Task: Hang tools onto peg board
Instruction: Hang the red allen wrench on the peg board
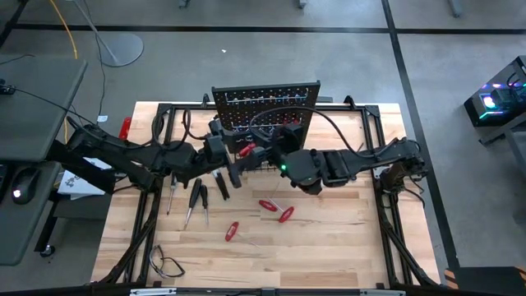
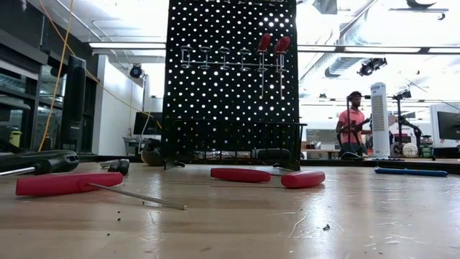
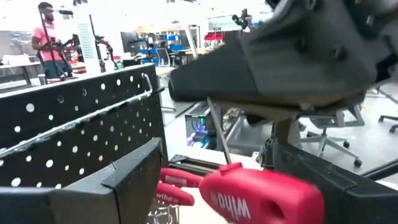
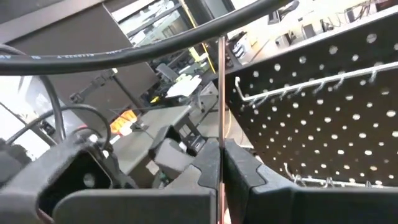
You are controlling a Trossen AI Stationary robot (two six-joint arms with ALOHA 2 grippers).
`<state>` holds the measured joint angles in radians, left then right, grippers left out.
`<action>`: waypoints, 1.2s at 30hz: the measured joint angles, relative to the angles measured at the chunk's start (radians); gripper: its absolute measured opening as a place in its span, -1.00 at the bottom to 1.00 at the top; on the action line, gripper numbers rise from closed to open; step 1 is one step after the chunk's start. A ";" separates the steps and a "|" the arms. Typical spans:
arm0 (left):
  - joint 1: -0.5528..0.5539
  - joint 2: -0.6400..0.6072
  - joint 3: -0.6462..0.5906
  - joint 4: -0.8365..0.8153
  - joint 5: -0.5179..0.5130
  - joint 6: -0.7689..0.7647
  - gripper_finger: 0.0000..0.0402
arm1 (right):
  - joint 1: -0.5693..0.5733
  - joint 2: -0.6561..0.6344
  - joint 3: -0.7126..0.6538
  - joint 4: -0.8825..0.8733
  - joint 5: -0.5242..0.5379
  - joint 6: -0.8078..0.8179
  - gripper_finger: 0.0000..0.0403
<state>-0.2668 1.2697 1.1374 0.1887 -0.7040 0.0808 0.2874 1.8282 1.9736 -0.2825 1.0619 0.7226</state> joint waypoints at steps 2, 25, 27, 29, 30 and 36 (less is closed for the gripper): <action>0.000 0.000 0.000 -0.008 -0.009 0.001 0.37 | 0.000 0.000 0.000 0.015 0.005 -0.020 -1.00; -0.011 0.000 0.000 -0.001 -0.038 0.000 -0.63 | 0.000 0.000 0.000 0.066 -0.007 -0.076 -1.00; -0.011 -0.001 -0.002 0.000 -0.044 -0.002 -0.78 | 0.000 -0.001 0.000 0.064 -0.017 -0.080 -1.00; -0.011 -0.003 -0.002 -0.002 -0.043 -0.002 -0.78 | 0.001 -0.003 0.000 0.062 -0.023 -0.080 -1.00; -0.011 -0.005 -0.002 -0.011 -0.043 -0.002 -0.78 | 0.004 -0.003 0.000 0.058 -0.021 -0.080 -1.00; -0.009 -0.055 -0.002 -0.207 -0.026 -0.084 -0.78 | 0.030 -0.018 0.000 0.021 -0.011 -0.208 -0.78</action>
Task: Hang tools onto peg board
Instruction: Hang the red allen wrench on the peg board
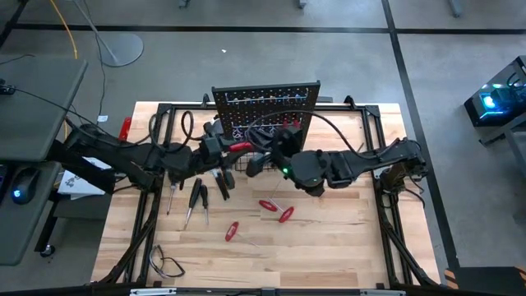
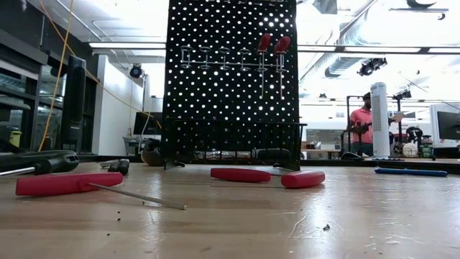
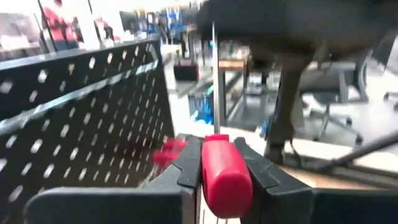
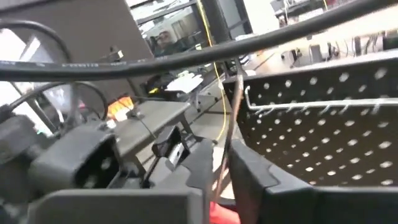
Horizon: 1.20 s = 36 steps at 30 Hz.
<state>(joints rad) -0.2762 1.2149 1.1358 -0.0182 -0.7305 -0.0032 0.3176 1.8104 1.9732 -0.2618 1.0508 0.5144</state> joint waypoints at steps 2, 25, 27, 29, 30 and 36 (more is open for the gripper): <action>0.002 -0.029 0.000 -0.106 0.014 -0.040 -0.78 | 0.017 -0.023 0.000 -0.031 0.006 -0.039 -0.66; 0.070 0.232 0.184 -0.814 0.701 -0.063 -0.78 | 0.054 0.097 0.000 -0.685 -0.640 -0.427 -0.31; 0.064 0.259 0.212 -0.814 0.701 -0.046 -0.78 | 0.054 0.114 0.000 -0.684 -0.640 -0.429 -0.31; 0.062 0.278 0.239 -0.811 0.702 -0.038 -0.78 | 0.054 0.127 0.000 -0.684 -0.637 -0.429 -0.31; 0.061 0.285 0.250 -0.810 0.701 -0.037 -0.78 | 0.054 0.134 0.000 -0.684 -0.633 -0.429 -0.31; 0.060 0.295 0.271 -0.777 0.701 -0.037 -0.78 | 0.051 0.151 0.000 -0.689 -0.585 -0.429 -0.31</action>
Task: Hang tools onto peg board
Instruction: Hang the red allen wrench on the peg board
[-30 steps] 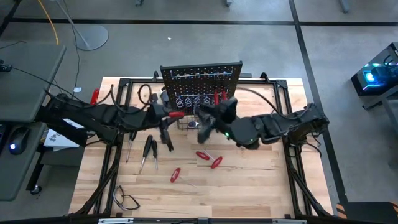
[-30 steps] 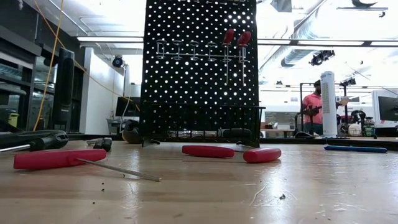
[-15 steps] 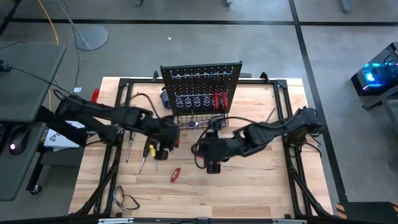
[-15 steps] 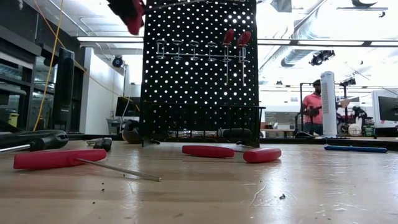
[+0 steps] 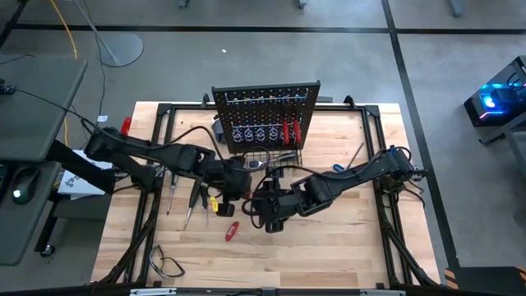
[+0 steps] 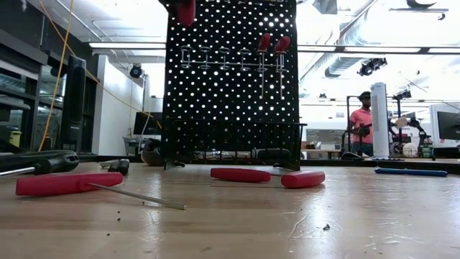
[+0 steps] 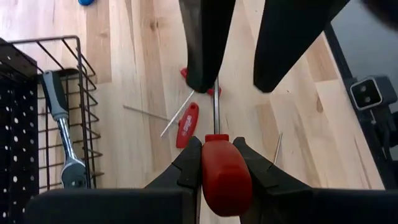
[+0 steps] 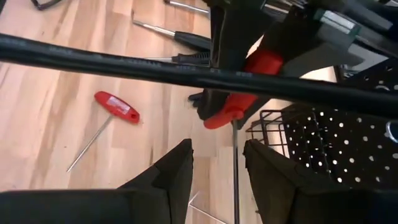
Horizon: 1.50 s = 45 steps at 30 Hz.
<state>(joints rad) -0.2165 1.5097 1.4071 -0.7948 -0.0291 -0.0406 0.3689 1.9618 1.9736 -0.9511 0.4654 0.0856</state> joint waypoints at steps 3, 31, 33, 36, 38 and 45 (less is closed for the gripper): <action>0.000 0.000 0.000 0.011 0.003 -0.006 -0.78 | -0.004 0.004 0.000 -0.004 0.009 0.007 -0.31; -0.006 -0.010 0.001 0.034 0.056 -0.009 -0.60 | -0.014 0.011 0.017 -0.015 -0.007 0.252 -1.00; -0.005 -0.032 0.001 -0.031 0.060 -0.023 -0.40 | -0.010 0.011 0.018 -0.079 -0.007 0.294 -1.00; -0.005 -0.080 0.000 -0.088 0.065 -0.050 -0.16 | 0.003 0.011 0.018 -0.164 -0.013 0.355 -1.00; -0.004 -0.125 -0.012 -0.111 0.064 -0.069 -0.06 | 0.019 0.011 0.018 -0.205 -0.020 0.389 -1.00; -0.011 -0.375 -0.220 0.134 0.028 -0.235 -0.01 | 0.064 0.011 0.014 -0.208 0.041 0.548 -1.00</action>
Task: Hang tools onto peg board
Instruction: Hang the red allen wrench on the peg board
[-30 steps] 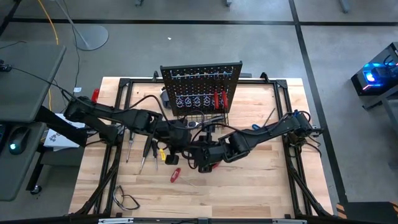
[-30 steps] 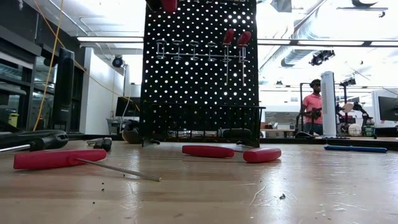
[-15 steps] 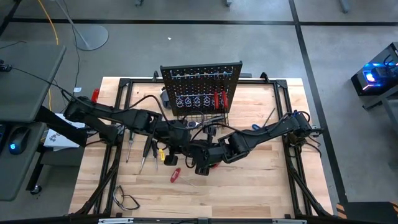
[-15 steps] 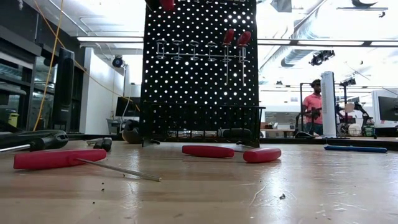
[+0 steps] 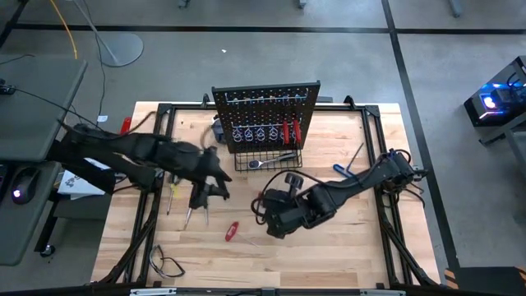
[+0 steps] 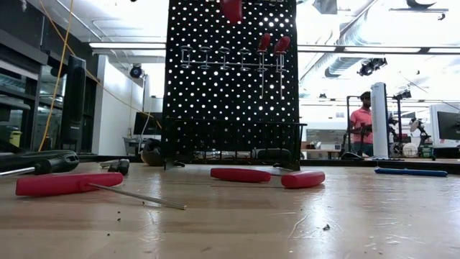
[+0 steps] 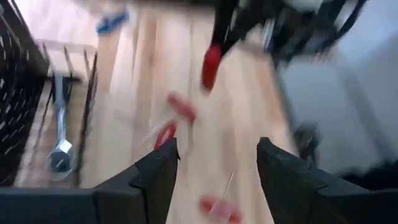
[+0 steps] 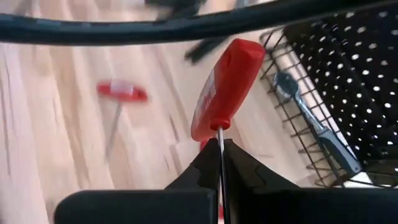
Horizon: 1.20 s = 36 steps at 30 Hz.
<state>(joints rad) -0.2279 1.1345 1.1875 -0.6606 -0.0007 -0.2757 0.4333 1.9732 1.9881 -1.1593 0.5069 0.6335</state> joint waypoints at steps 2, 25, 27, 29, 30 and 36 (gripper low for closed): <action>-0.015 -0.083 -0.109 0.188 -0.028 -0.070 -0.02 | 0.002 0.000 0.000 0.067 0.057 0.057 -1.00; -0.050 -0.257 -0.379 1.029 -0.220 0.207 -0.01 | -0.067 0.000 0.015 1.005 0.358 -0.353 -1.00; -0.050 -0.266 -0.379 1.028 -0.235 0.203 0.02 | -0.067 0.000 0.038 1.011 0.361 -0.389 -1.00; -0.050 -0.276 -0.379 1.029 -0.256 0.201 0.07 | -0.067 -0.001 0.066 1.014 0.377 -0.426 -1.00; -0.049 -0.282 -0.379 1.032 -0.264 0.201 0.10 | -0.067 -0.001 0.079 1.015 0.377 -0.446 -1.00; -0.049 -0.273 -0.379 1.122 -0.276 0.158 0.22 | -0.089 -0.002 0.113 1.085 0.341 -0.558 -1.00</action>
<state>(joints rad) -0.2771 0.8616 0.8089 0.4611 -0.2764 -0.1179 0.3441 1.9709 2.1010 -0.0746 0.8484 0.0757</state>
